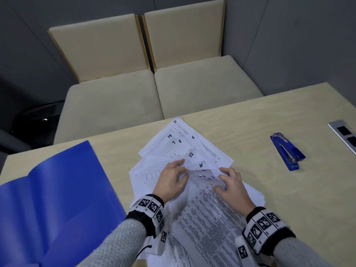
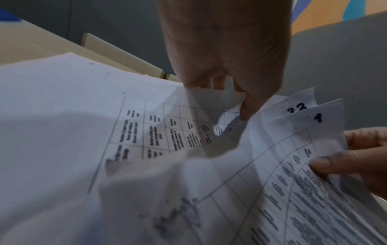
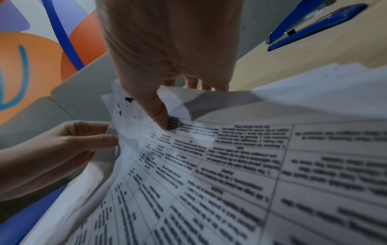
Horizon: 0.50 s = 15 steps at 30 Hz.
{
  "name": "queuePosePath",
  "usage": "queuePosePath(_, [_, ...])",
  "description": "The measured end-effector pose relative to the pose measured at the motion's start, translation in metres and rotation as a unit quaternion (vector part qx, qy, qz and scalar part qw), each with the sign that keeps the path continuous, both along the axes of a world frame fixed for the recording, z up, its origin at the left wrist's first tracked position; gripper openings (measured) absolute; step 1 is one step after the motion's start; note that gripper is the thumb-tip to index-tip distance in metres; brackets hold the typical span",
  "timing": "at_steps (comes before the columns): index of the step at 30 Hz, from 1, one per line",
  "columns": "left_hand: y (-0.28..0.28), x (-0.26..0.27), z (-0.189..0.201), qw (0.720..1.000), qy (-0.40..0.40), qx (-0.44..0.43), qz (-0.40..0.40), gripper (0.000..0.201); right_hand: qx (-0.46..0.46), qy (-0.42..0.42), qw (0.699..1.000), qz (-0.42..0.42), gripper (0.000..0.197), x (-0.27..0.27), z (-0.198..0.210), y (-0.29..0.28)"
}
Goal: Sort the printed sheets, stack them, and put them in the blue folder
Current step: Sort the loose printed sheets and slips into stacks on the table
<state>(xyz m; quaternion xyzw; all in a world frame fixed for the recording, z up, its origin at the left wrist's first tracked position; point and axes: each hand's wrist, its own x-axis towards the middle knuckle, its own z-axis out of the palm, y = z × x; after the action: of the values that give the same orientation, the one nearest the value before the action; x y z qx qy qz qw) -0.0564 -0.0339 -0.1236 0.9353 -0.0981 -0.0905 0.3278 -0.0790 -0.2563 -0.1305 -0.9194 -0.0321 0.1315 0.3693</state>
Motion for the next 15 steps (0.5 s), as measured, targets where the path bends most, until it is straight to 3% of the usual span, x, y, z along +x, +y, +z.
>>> queuePosePath(4, [-0.001, -0.003, -0.001, 1.0, -0.006, -0.015, 0.009, 0.024, 0.006, -0.055, 0.998, 0.004, 0.01, -0.01, 0.001, -0.001])
queuePosePath(10, [-0.003, -0.003, 0.002, 0.998, -0.031, -0.049, 0.033, 0.013, 0.036, -0.06, 0.998, 0.011, 0.012, -0.022, 0.001, -0.006])
queuePosePath(15, [-0.007, 0.0, 0.002, 0.989, 0.024, -0.114, 0.089, 0.05, 0.045, -0.061, 0.997, 0.005, 0.01, -0.026, 0.0, -0.008])
